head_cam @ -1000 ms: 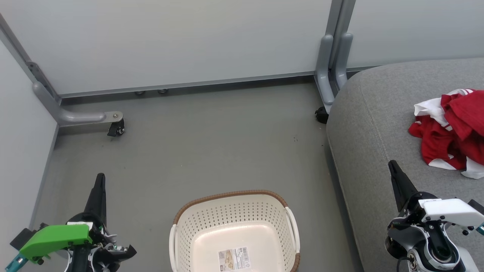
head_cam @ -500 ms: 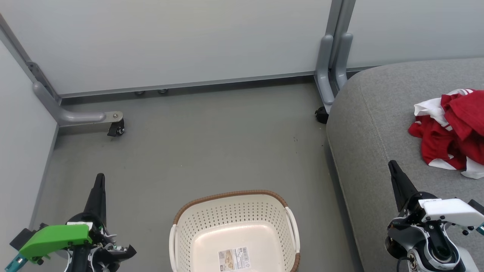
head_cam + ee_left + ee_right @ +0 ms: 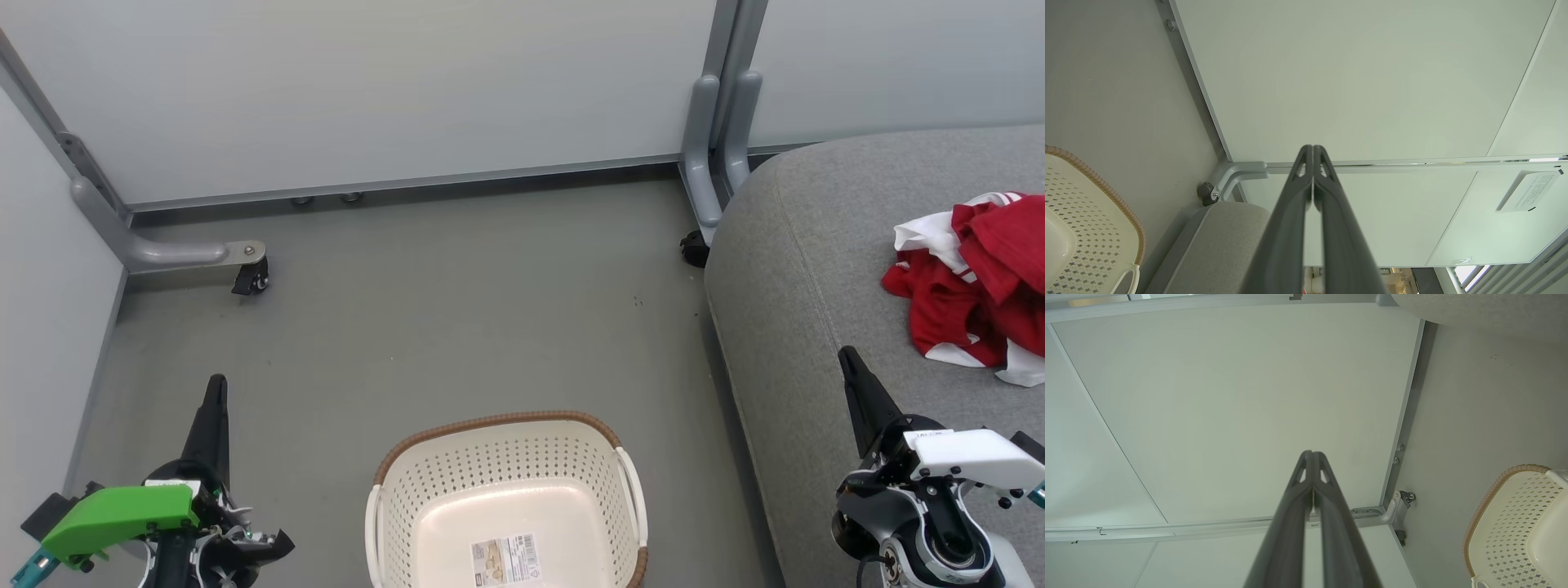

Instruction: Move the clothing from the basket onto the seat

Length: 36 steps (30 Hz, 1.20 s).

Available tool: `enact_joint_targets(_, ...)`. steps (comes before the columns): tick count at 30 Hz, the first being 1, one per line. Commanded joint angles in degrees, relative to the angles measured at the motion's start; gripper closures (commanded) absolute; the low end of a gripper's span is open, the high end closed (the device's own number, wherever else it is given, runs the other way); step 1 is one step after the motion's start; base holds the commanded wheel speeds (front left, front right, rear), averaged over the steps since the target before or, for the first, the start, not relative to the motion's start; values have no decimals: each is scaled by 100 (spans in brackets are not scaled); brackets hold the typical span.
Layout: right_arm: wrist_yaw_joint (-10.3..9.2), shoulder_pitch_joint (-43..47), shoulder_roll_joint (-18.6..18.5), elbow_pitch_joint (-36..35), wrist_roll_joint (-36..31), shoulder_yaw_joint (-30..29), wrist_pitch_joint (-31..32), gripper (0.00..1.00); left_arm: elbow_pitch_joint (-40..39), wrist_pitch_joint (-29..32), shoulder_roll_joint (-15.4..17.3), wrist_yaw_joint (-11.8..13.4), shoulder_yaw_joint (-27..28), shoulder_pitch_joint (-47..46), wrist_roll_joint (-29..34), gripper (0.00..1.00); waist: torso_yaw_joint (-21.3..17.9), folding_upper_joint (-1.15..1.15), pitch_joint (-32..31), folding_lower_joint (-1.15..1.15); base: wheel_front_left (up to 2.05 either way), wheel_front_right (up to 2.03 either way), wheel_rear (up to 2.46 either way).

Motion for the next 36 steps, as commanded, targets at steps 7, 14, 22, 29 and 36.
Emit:
enact_joint_targets(7,2,-32,-3,11,-22,-11,17,100,10,13,6,-33,32,-72,16,100,0,0,0,0,0,0,0)
enact_joint_targets(14,2,-32,-1,11,-22,-14,16,100,10,13,3,-33,36,-73,20,100,0,0,0,0,0,0,0)
enact_joint_targets(22,2,-32,1,10,-25,-16,19,100,10,18,0,-33,39,-73,25,100,0,0,0,0,0,0,0)
enact_joint_targets(29,2,-33,2,10,-28,-19,22,100,10,21,-2,-33,42,-74,30,100,0,0,0,0,0,0,0)
enact_joint_targets(36,2,-32,3,11,-29,-21,23,100,10,23,-4,-33,43,-74,30,100,0,0,0,0,0,0,0)
